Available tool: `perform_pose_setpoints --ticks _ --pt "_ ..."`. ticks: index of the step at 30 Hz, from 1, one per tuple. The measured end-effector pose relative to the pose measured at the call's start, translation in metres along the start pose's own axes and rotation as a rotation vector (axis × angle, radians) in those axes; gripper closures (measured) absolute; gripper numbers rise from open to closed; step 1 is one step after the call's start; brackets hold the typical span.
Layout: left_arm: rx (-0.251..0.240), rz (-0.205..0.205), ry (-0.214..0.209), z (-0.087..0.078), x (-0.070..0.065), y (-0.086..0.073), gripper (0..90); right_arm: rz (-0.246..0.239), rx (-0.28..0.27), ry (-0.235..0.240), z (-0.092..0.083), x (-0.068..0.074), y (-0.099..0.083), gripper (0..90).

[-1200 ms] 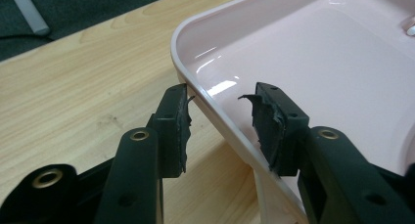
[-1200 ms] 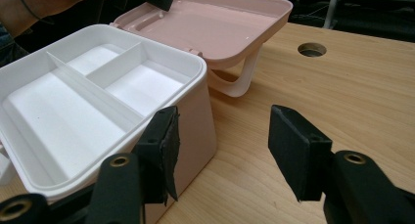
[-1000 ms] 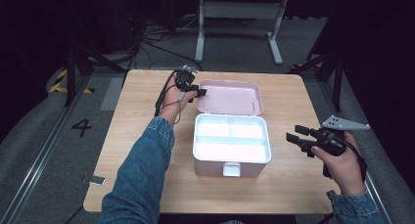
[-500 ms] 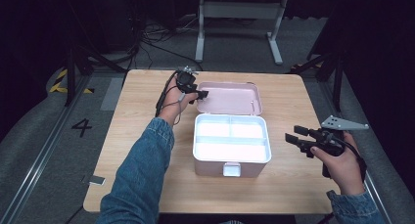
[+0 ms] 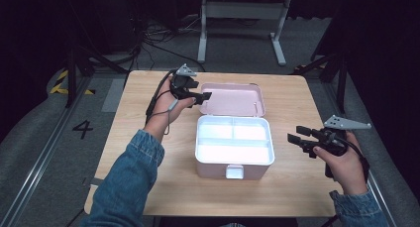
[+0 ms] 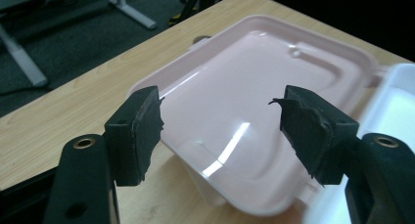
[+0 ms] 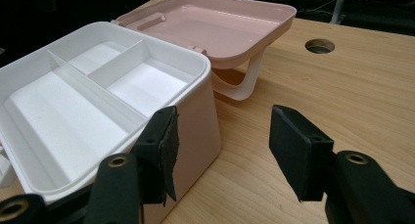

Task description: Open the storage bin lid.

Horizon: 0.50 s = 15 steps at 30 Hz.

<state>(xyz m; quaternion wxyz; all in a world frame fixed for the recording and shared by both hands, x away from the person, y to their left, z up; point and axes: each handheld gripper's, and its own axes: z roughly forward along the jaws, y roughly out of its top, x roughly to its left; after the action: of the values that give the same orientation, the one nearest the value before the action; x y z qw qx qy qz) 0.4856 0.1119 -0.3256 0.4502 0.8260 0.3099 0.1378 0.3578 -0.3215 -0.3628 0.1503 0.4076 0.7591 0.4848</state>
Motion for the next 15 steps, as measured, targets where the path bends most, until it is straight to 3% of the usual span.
perform_pose_setpoints --ticks 8,13,15 --pt "-0.006 0.066 -0.048 -0.048 -0.024 0.001 31.5 0.000 0.011 -0.011 0.001 -0.009 0.009 44.4" --pt "-0.014 0.080 -0.040 -0.073 -0.033 -0.007 30.8 -0.002 0.012 -0.010 0.003 -0.013 0.017 44.2" --pt "-0.028 0.092 -0.009 -0.088 -0.036 -0.016 30.6 -0.006 0.017 -0.011 0.003 -0.015 0.019 44.2"
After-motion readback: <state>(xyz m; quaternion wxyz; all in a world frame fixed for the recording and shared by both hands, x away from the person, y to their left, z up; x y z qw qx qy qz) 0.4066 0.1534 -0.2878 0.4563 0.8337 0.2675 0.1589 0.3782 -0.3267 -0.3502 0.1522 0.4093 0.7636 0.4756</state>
